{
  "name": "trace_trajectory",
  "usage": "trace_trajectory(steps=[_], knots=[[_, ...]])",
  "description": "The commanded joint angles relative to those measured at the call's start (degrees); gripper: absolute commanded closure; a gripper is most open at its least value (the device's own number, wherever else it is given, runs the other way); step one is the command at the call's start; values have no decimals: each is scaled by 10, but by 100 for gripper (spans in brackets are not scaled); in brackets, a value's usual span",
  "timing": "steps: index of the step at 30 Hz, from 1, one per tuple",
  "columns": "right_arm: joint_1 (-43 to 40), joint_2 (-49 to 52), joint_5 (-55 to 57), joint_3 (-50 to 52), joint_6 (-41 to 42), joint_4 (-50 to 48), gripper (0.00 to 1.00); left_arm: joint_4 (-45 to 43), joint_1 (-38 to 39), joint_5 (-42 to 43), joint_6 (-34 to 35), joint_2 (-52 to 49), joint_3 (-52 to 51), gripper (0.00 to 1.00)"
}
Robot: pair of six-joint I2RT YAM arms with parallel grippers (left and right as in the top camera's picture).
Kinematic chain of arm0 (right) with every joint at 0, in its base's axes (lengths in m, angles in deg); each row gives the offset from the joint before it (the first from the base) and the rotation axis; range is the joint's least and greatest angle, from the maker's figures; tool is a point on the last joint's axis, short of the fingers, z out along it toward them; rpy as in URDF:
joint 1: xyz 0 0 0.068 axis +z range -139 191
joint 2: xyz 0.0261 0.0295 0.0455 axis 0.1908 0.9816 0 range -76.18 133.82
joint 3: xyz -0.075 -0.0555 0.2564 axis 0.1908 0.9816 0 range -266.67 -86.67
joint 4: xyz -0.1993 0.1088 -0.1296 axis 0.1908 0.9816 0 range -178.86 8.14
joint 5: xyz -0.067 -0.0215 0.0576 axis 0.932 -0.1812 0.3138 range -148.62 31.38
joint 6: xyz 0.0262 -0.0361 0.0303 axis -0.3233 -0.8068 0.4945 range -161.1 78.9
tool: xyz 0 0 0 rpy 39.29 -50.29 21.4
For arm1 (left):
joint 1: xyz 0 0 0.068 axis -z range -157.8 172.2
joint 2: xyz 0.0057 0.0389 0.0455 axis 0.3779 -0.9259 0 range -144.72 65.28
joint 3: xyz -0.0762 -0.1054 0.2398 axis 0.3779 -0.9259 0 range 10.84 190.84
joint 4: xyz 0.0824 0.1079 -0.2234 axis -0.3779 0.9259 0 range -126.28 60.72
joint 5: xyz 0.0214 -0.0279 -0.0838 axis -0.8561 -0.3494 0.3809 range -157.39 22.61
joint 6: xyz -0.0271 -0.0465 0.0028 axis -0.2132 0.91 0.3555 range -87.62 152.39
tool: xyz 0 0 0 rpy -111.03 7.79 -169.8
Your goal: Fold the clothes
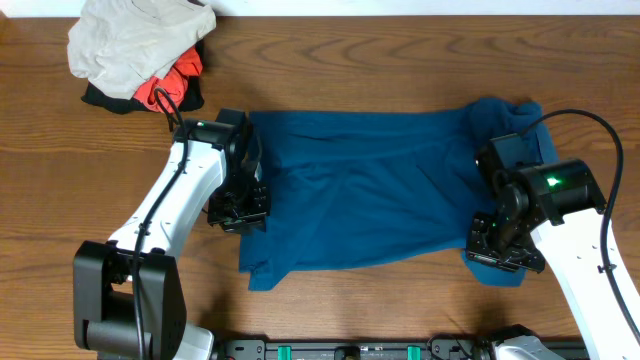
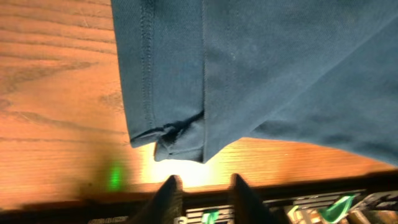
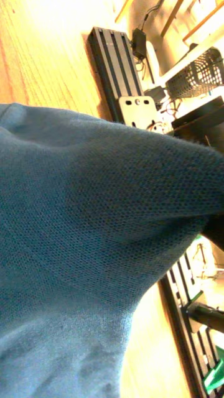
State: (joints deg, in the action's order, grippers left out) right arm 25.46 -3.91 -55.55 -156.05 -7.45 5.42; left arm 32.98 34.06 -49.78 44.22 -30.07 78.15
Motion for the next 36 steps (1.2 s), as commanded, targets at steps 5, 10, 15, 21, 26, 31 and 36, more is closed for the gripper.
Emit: trace_trajectory(steps=[5,10,15,21,26,31,36], knots=[[-2,-4,21,-12,-10,-27,99,-70,1,-5,-7,1,-33,37],[-2,-4,21,-12,-10,-34,99,-129,1,-2,-6,-5,-33,33],[-2,-4,21,-12,-11,-36,99,-102,1,0,-6,-29,-33,33],[-2,-4,21,-12,-11,-61,99,-143,1,16,-7,-56,-33,33],[-2,-4,21,-12,-11,-64,99,-188,2,79,-6,-83,-33,33],[-2,-4,21,-12,-11,-64,98,-203,5,80,-6,-112,-33,34],[-2,-4,21,-12,-11,-64,98,-210,5,80,-6,-139,-33,34]])
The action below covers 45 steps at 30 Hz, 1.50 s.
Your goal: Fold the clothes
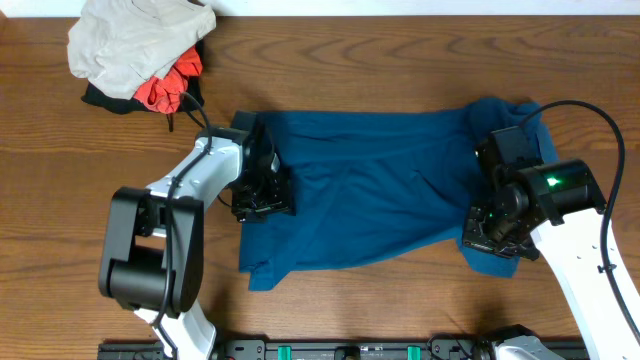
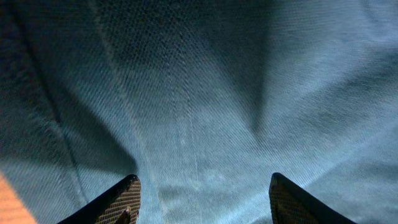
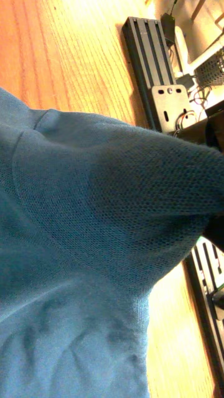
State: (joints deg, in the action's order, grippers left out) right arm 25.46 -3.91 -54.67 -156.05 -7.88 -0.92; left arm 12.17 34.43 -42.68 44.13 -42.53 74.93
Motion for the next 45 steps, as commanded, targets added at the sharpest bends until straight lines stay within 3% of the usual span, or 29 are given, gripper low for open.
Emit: trace_trajectory(steps=[1,6,12,17,20,32,45], knots=[[-2,-4,12,-12,-7,0,98,-3,1,9,-5,-20,-1,33],[-2,-4,12,-12,-7,0,99,-4,1,21,-6,-41,-1,37],[-2,-4,12,-12,-7,-3,98,-6,1,44,-10,-42,-1,69],[-2,-4,12,-12,-7,-4,98,-6,1,44,-12,-42,-1,81],[-2,-4,12,-12,-7,-4,98,-5,0,44,-12,-42,-1,94],[-2,-4,19,-12,-7,-9,99,56,-59,-77,-5,-35,46,95],[-2,-4,19,-12,-12,-9,96,81,-175,-79,-5,-21,103,94]])
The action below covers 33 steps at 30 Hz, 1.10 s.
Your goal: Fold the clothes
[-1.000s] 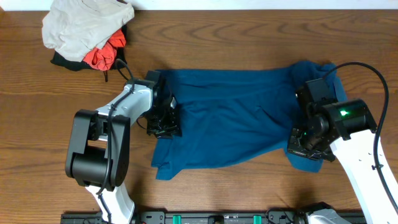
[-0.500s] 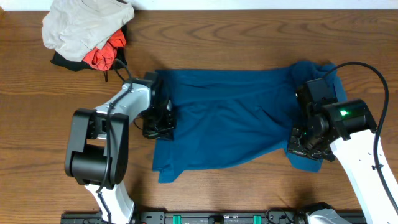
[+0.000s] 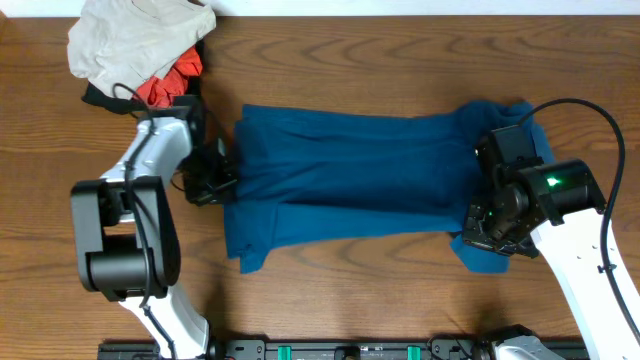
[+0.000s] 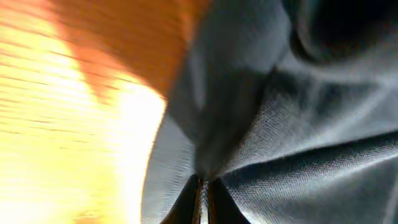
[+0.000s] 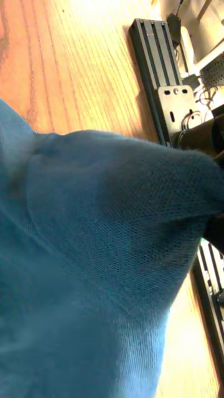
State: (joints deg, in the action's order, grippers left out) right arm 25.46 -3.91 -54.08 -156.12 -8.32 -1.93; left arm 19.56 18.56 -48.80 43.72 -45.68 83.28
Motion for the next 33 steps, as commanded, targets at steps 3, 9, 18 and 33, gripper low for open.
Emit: trace_trajectory(steps=[3,9,18,33], knots=[[-2,-4,13,-11,-7,5,96,9,-26,-17,-1,11,25,94],[-2,-4,13,-11,-16,27,93,8,-40,-18,-1,14,26,94],[-2,-4,13,-11,-16,87,95,8,-92,-50,34,15,36,94],[-2,-4,15,-11,-18,95,47,92,-103,-23,18,50,73,93]])
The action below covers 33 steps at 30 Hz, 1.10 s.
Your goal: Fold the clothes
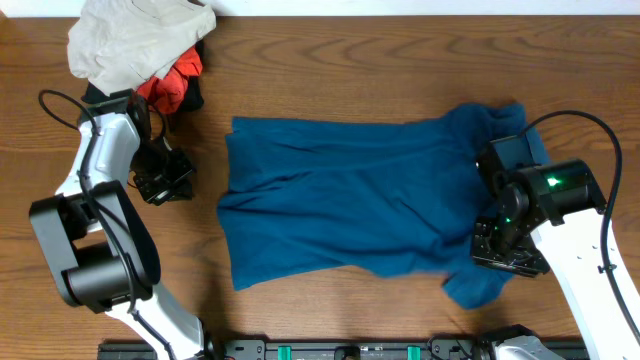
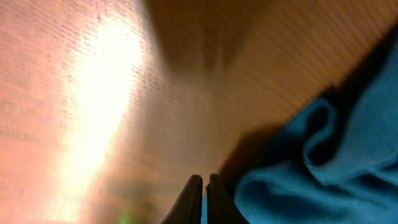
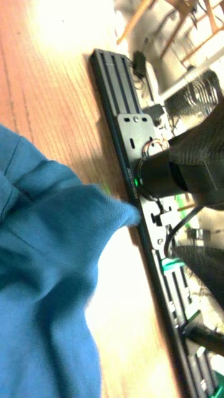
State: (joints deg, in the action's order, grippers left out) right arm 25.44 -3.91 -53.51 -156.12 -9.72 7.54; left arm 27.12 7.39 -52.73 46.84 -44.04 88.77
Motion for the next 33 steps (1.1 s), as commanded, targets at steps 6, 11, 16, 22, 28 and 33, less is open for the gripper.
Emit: trace_trajectory(steps=[6,11,16,22,28,33], knots=[[-2,-4,9,-11,-4,-4,1,80,47,72,-45,78,18,78],[-2,-4,9,-11,-3,-12,1,132,103,72,-59,91,10,66],[-2,-4,9,-10,-2,-40,1,135,165,72,-59,91,-49,65],[-2,-4,22,-10,-2,-80,1,135,200,52,-56,92,-95,66],[-19,-4,44,-10,8,-130,1,112,200,-13,-25,115,-95,66],[-61,-4,43,-10,9,-178,1,108,200,-101,34,213,-95,67]])
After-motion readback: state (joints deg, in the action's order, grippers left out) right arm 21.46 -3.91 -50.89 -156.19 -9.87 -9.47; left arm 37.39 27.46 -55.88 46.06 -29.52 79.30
